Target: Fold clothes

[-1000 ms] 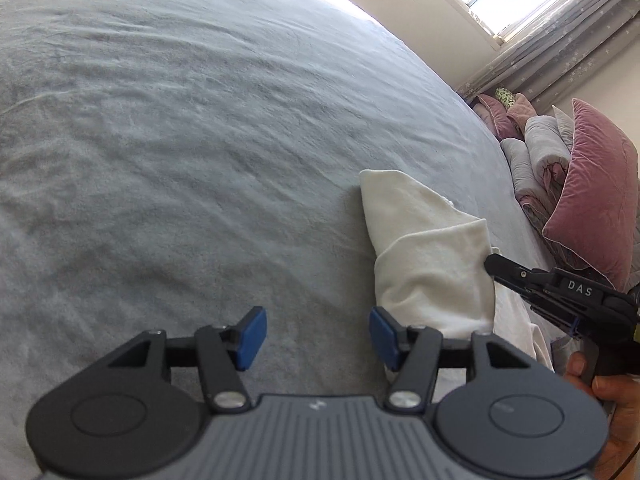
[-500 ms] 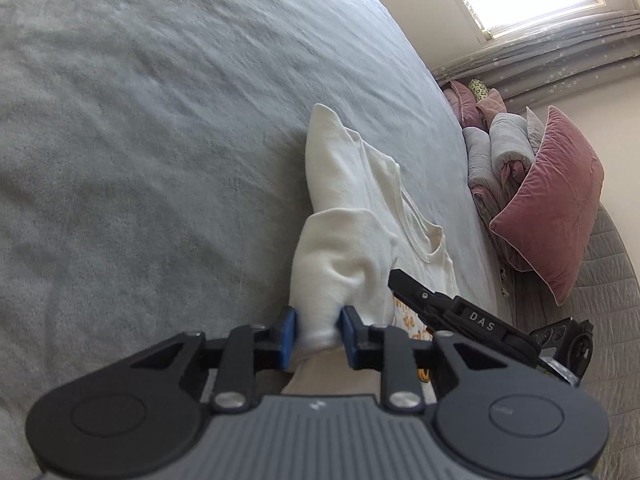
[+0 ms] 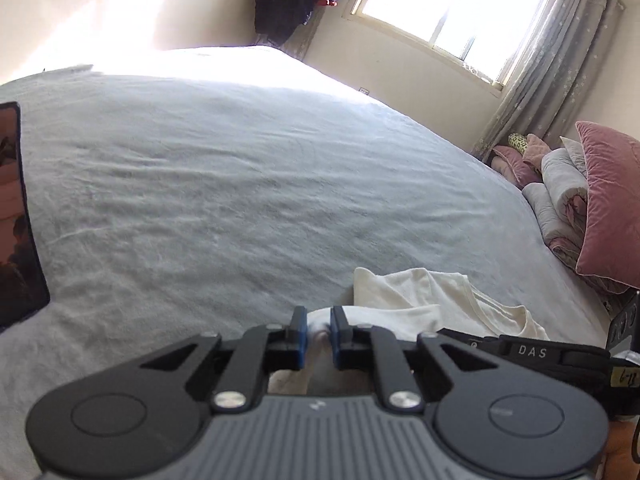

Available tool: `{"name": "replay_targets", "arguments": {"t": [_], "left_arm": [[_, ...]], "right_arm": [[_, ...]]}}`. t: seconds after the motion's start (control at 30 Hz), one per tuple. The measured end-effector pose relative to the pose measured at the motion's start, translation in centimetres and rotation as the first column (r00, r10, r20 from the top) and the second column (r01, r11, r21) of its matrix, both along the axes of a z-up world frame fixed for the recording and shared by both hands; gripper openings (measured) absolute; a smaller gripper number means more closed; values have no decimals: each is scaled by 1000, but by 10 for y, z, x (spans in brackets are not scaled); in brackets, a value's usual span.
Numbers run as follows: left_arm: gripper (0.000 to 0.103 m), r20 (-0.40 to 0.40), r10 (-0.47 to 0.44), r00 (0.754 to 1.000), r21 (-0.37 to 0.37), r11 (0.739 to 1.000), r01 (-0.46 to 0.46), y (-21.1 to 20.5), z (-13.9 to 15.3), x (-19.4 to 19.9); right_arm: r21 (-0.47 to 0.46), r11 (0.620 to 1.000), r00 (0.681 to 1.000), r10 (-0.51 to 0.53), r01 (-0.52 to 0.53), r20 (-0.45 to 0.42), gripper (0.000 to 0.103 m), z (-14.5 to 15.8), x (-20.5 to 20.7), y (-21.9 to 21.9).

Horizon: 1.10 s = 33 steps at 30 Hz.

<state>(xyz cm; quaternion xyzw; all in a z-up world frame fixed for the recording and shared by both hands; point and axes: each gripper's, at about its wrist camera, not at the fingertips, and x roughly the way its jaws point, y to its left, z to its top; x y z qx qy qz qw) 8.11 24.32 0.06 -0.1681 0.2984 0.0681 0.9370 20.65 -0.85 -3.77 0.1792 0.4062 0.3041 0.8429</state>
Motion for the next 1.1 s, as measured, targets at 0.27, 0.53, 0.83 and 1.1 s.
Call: {"name": "replay_targets", "arguments": {"t": [0.27, 0.53, 0.83, 1.1], "left_arm": [[12, 89, 86, 992, 398, 910, -114, 17, 10, -18], [15, 0, 113, 994, 502, 859, -98, 52, 1, -38], [32, -115, 222, 968, 32, 975, -220, 153, -13, -84], [33, -217, 203, 955, -264, 929, -258, 178, -59, -81]], "right_arm": [[56, 995, 996, 87, -88, 22, 11, 1, 8, 71], [-11, 995, 995, 97, -97, -9, 16, -13, 12, 103], [-89, 991, 995, 103, -103, -3, 17, -31, -5, 120], [-122, 983, 990, 142, -139, 17, 17, -24, -19, 147]]}}
